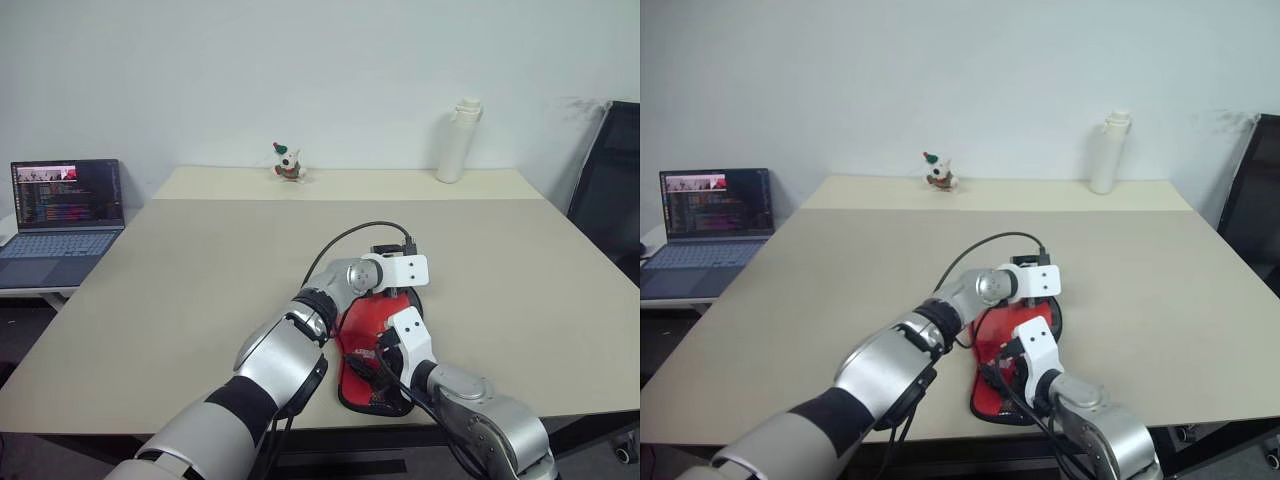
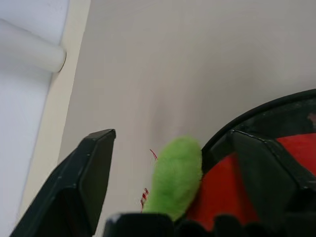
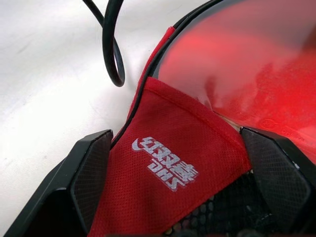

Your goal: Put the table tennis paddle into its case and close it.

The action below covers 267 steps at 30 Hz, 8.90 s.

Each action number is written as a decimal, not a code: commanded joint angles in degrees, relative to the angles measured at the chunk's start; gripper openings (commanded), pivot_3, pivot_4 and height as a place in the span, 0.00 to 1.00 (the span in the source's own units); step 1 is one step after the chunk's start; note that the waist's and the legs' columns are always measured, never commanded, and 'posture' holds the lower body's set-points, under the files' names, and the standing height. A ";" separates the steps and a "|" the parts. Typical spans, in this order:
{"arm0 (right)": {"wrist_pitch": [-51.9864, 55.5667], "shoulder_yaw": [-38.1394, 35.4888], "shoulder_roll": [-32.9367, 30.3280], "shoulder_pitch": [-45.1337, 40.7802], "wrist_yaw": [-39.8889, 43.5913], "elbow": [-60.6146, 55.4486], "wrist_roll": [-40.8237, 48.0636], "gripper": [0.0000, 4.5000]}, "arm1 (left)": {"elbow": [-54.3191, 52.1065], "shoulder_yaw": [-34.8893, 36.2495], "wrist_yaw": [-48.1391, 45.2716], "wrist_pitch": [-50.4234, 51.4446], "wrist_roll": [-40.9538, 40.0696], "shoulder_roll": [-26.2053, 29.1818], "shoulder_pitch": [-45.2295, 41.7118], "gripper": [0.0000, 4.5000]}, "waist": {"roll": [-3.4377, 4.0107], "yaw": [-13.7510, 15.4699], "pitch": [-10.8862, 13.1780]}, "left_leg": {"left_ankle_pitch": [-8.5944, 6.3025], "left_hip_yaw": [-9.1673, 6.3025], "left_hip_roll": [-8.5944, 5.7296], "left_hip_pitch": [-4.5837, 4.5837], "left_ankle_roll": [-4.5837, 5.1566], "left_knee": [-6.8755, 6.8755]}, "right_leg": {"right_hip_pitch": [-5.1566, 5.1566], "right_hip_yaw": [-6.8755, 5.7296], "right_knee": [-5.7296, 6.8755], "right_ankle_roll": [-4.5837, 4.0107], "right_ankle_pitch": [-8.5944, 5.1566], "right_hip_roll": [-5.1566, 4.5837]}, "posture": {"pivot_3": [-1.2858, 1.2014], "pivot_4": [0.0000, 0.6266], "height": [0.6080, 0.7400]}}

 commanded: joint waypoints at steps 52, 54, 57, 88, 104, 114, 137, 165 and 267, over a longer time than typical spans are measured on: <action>-20.87 -8.26 -21.91 -31.19 22.31 32.99 5.36 1.00 | -32.71 7.52 -44.80 5.86 -34.39 14.85 28.09 0.86 | 0.14 -0.36 0.04 | 0.00 0.05 -0.02 -0.04 0.04 0.05 | -0.04 0.17 -0.04 -0.20 0.17 -0.04 | 0.52 0.24 1.00; -23.79 -6.72 -20.71 -33.18 23.82 36.83 3.32 1.00 | -30.87 7.60 -44.18 4.95 -33.94 14.72 27.35 0.86 | 0.14 -0.36 0.05 | 0.00 0.05 -0.02 -0.05 0.04 0.05 | -0.04 0.17 -0.05 -0.24 0.20 -0.04 | 0.52 0.24 1.00; -27.75 -5.19 -18.66 -35.80 25.44 42.67 0.51 1.00 | -29.40 7.60 -43.97 4.09 -33.73 14.61 26.77 0.86 | 0.14 -0.36 0.04 | 0.00 0.05 -0.01 -0.05 0.04 0.05 | -0.04 0.16 -0.04 -0.27 0.22 -0.04 | 0.52 0.24 1.00; -56.66 -6.75 -7.18 -52.92 15.93 89.68 -17.38 0.01 | -34.30 6.34 -47.17 6.57 -33.84 15.41 30.65 0.87 | 0.22 -0.60 0.07 | 0.00 0.03 0.03 -0.02 0.03 0.01 | -0.08 0.22 0.04 -0.31 0.24 -0.07 | 0.52 0.24 1.00; -54.52 -8.63 -10.71 -51.32 10.27 90.04 -19.42 0.01 | -36.69 5.75 -47.64 8.34 -33.81 15.60 32.89 0.87 | 0.24 -0.44 0.06 | 0.00 0.01 0.01 -0.02 0.03 -0.02 | -0.07 0.20 0.02 -0.31 0.25 -0.11 | 0.52 0.24 1.00; -50.62 -8.09 -15.60 -44.51 12.34 79.25 -20.95 0.01 | -36.69 5.35 -47.72 8.89 -33.77 15.06 33.43 0.87 | 0.34 -0.24 0.01 | 0.00 0.02 -0.04 -0.04 0.03 0.00 | -0.03 0.19 -0.01 -0.30 0.24 -0.13 | 0.52 0.24 1.00; -16.23 -15.14 -31.84 -15.56 25.41 22.61 -9.18 0.01 | -34.76 5.59 -46.91 8.91 -33.52 14.40 33.12 0.87 | 0.46 1.26 -0.05 | 0.00 0.01 -0.09 -0.05 0.04 0.05 | 0.03 0.10 -0.08 -0.21 0.18 -0.11 | 0.52 0.24 1.00; -5.67 -18.62 -34.56 -12.09 26.47 20.35 -0.43 0.16 | -41.73 6.30 -46.90 11.46 -34.76 15.27 35.94 0.87 | 0.52 1.27 -0.10 | -0.01 0.02 -0.07 -0.05 0.04 0.07 | 0.04 0.14 -0.12 -0.24 0.20 -0.08 | 0.52 0.24 1.00; -10.94 -17.19 -20.14 -22.83 19.57 23.54 5.85 0.88 | -37.26 5.91 -45.37 10.36 -35.81 18.12 29.90 0.87 | 0.58 -0.58 -0.04 | -0.01 0.05 -0.02 -0.02 0.04 0.01 | -0.11 0.29 -0.10 -0.11 0.14 0.20 | 0.52 0.24 1.00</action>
